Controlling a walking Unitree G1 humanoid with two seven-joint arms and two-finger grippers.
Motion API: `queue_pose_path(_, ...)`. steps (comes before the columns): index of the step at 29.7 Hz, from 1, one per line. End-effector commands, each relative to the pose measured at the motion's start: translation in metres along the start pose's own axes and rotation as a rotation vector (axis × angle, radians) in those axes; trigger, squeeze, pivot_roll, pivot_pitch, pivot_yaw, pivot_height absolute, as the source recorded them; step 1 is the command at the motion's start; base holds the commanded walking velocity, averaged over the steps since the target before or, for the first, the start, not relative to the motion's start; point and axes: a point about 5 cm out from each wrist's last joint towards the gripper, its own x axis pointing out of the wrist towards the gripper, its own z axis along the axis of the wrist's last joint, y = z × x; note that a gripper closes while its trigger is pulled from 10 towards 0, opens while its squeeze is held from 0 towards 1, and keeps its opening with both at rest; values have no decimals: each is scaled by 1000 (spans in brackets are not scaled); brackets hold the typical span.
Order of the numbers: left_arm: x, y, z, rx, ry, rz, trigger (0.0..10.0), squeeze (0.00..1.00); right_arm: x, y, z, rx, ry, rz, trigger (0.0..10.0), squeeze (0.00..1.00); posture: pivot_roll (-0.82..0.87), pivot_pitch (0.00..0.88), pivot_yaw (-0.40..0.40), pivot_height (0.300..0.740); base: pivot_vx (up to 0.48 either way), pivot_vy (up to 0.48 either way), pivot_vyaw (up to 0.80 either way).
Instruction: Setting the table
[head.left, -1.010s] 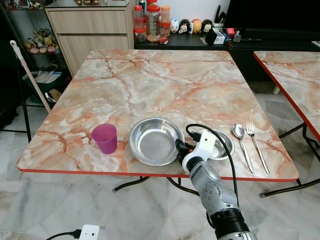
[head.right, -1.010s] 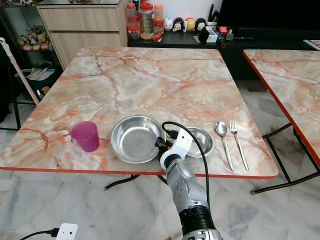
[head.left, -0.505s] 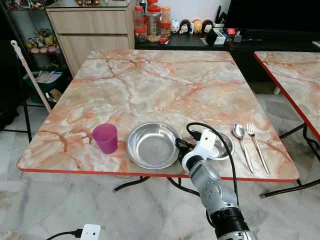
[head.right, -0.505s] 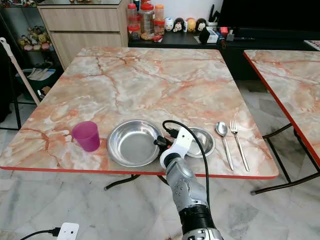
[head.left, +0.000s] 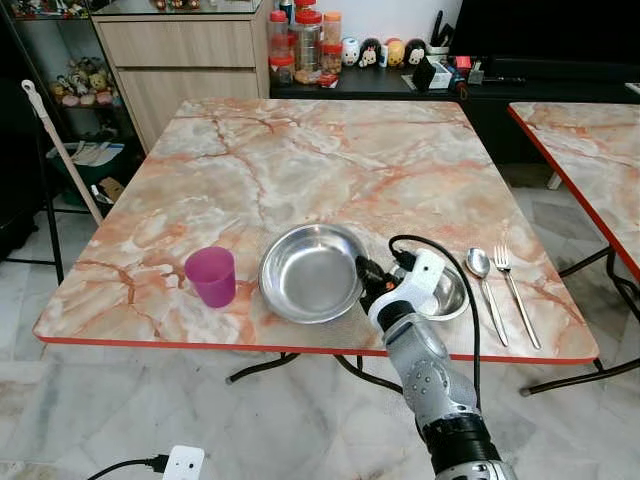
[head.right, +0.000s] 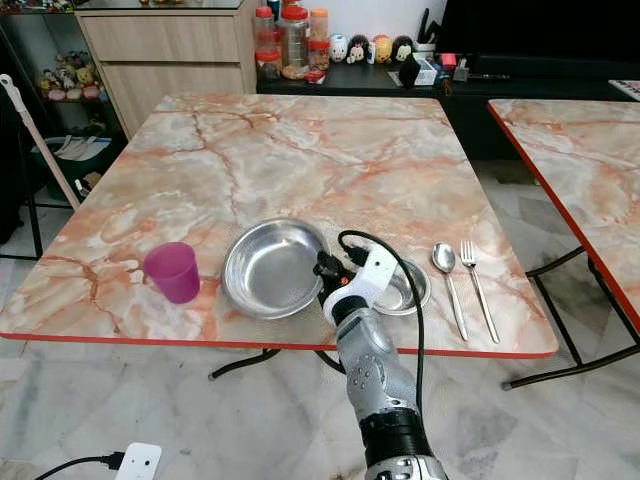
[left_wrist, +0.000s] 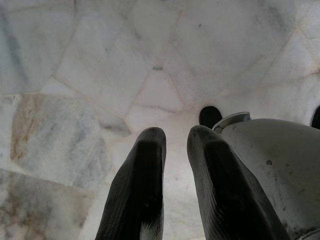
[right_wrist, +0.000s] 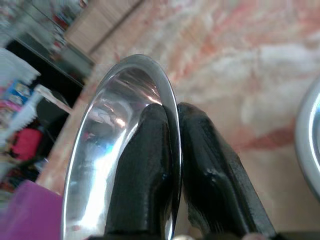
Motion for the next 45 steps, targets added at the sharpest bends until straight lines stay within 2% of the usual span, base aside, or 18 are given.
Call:
queue_pose_path(1, -1, -2, -2, 15, 3, 4, 10000, 0, 11, 43, 8, 117, -99, 141, 10000, 0, 112, 32, -24, 740, 0, 0, 0)
queue_pose_path(10, 0, 1, 1, 44, -10, 40, 10000, 0, 13, 54, 17, 179, -154, 227, 10000, 0, 106, 28, -22, 740, 0, 0, 0)
queue_pose_path(30, -1, 3, -3, 58, 16, 63, 10000, 0, 16, 57, 25, 177, -183, 253, 10000, 0, 102, 29, -20, 740, 0, -277, 0)
queue_pose_path(45, -2, 4, -7, 75, 25, 65, 10000, 0, 13, 66, 34, 219, -239, 327, 10000, 0, 94, 7, -14, 740, 0, -274, 0)
